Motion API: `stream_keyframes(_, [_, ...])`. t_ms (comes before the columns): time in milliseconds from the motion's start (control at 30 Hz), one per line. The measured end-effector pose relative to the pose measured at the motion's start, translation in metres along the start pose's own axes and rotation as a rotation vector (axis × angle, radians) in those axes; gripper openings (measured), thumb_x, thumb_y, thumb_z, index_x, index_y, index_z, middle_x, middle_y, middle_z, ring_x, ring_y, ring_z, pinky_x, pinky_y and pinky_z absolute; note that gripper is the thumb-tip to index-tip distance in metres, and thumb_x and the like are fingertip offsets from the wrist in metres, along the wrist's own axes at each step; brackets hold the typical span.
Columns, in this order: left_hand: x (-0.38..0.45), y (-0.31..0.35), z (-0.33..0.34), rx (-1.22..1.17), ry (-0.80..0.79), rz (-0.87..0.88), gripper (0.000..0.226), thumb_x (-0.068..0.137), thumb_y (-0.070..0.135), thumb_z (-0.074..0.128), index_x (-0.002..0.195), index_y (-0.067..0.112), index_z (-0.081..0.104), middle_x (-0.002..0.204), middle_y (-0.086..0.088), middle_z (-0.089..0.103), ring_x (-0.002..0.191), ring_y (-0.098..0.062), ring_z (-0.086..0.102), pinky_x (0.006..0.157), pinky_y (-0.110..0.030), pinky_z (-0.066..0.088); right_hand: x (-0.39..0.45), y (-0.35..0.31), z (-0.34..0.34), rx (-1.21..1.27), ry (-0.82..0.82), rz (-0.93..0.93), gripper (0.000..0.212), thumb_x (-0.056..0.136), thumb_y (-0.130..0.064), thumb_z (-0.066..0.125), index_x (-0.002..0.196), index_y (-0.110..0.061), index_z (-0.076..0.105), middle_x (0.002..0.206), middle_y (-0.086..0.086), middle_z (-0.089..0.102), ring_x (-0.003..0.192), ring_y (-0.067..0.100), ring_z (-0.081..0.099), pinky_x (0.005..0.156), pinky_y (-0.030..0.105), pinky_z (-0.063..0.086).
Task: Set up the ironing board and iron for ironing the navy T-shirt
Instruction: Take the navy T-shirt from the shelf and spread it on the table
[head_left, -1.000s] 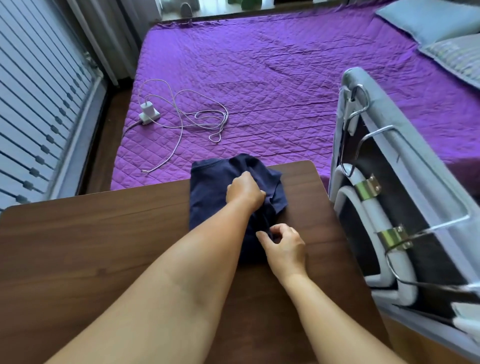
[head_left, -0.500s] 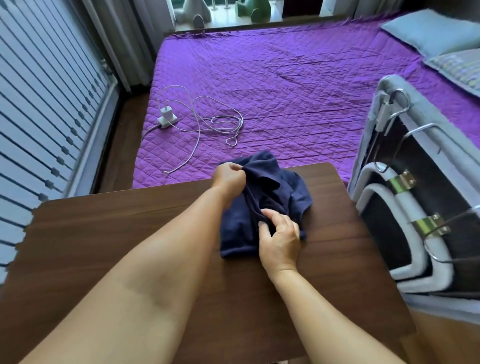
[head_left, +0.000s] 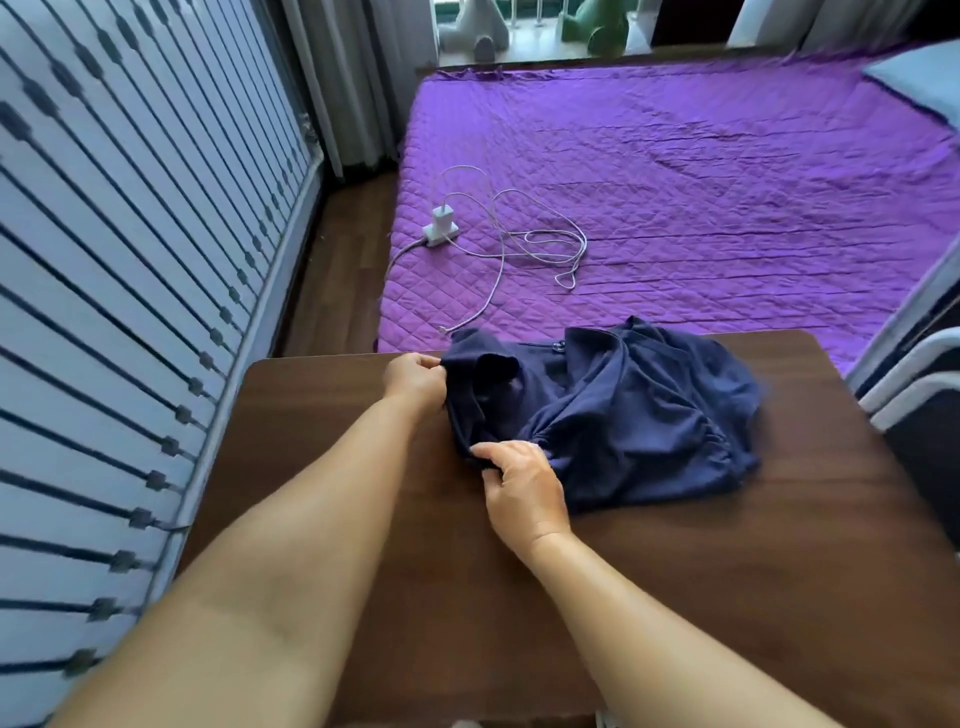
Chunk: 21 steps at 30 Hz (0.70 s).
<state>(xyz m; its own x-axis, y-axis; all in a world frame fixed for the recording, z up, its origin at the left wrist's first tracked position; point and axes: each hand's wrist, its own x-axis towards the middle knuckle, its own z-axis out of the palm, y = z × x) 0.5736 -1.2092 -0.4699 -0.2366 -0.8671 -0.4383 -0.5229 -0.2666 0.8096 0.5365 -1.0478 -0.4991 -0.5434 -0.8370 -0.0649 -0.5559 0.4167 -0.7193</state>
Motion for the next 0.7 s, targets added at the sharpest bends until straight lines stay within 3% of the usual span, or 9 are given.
stream_keyframes(67, [0.012, -0.019, -0.011, 0.036, 0.0, -0.037, 0.013, 0.082, 0.004, 0.054, 0.08, 0.016, 0.06, 0.107, -0.022, 0.069, 0.092, -0.031, 0.067, 0.092, -0.048, 0.053, -0.002, -0.002, 0.012, 0.007, -0.079, 0.006, 0.034, 0.093, -0.01, 0.048, 0.119, -0.021, 0.065, 0.124, -0.004, 0.062, 0.123, 0.013, 0.049, 0.106, 0.023, 0.034])
stream_keyframes(133, [0.01, -0.025, -0.015, 0.081, -0.025, -0.049, 0.015, 0.083, 0.008, 0.056, 0.094, 0.016, 0.06, 0.115, -0.018, 0.067, 0.106, -0.032, 0.065, 0.097, -0.046, 0.051, -0.004, -0.004, 0.02, 0.027, -0.042, -0.02, 0.033, 0.092, -0.006, 0.047, 0.114, -0.018, 0.067, 0.122, -0.003, 0.063, 0.12, 0.015, 0.052, 0.104, 0.018, 0.033])
stream_keyframes(200, [0.002, -0.025, -0.016, 0.149, -0.038, -0.006, 0.027, 0.084, 0.013, 0.059, 0.111, 0.014, 0.059, 0.122, -0.009, 0.062, 0.111, -0.029, 0.061, 0.101, -0.036, 0.047, -0.004, -0.003, 0.026, 0.024, 0.116, -0.045, 0.032, 0.085, -0.001, 0.047, 0.104, -0.012, 0.07, 0.11, 0.003, 0.066, 0.107, 0.024, 0.057, 0.096, 0.015, 0.034])
stream_keyframes(267, [-0.003, -0.025, -0.014, 0.26, 0.019, 0.077, 0.035, 0.085, 0.017, 0.061, 0.119, 0.013, 0.056, 0.124, -0.009, 0.053, 0.112, -0.028, 0.056, 0.099, -0.028, 0.04, 0.0, -0.003, 0.026, 0.013, 0.287, 0.018, 0.033, 0.077, 0.002, 0.047, 0.099, -0.011, 0.068, 0.102, 0.008, 0.062, 0.097, 0.03, 0.055, 0.088, 0.023, 0.037])
stream_keyframes(333, [-0.008, -0.024, -0.01, 0.329, 0.041, 0.192, 0.03, 0.084, 0.015, 0.061, 0.114, 0.014, 0.058, 0.12, -0.014, 0.053, 0.108, -0.029, 0.056, 0.097, -0.026, 0.038, 0.006, 0.0, 0.022, 0.017, 0.429, 0.123, 0.031, 0.074, 0.003, 0.047, 0.097, -0.008, 0.064, 0.101, 0.014, 0.057, 0.095, 0.034, 0.052, 0.086, 0.029, 0.035])
stream_keyframes(433, [-0.012, -0.029, 0.001, 0.449, -0.098, 0.314, 0.026, 0.084, 0.016, 0.059, 0.109, 0.02, 0.064, 0.113, -0.011, 0.061, 0.107, -0.027, 0.058, 0.096, -0.028, 0.041, 0.016, 0.009, 0.012, 0.045, 0.52, 0.25, 0.034, 0.072, 0.001, 0.044, 0.101, -0.004, 0.061, 0.106, 0.019, 0.056, 0.101, 0.039, 0.05, 0.09, 0.031, 0.031])
stream_keyframes(567, [-0.011, -0.042, 0.021, 0.74, -0.264, 0.344, 0.05, 0.087, 0.029, 0.057, 0.136, 0.025, 0.047, 0.144, -0.007, 0.041, 0.133, -0.031, 0.034, 0.114, -0.039, 0.029, 0.026, 0.03, -0.004, -0.089, 0.371, 0.404, 0.042, 0.081, -0.001, 0.044, 0.121, -0.008, 0.056, 0.129, 0.014, 0.053, 0.124, 0.033, 0.042, 0.103, 0.038, 0.029])
stream_keyframes(700, [-0.011, -0.045, 0.036, 0.821, -0.269, 0.355, 0.064, 0.088, 0.034, 0.056, 0.146, 0.027, 0.029, 0.157, -0.002, 0.019, 0.14, -0.031, 0.017, 0.117, -0.039, 0.02, 0.036, 0.05, -0.016, -0.279, 0.15, 0.363, 0.047, 0.091, -0.013, 0.044, 0.138, -0.018, 0.041, 0.149, 0.003, 0.038, 0.141, 0.021, 0.026, 0.112, 0.038, 0.018])
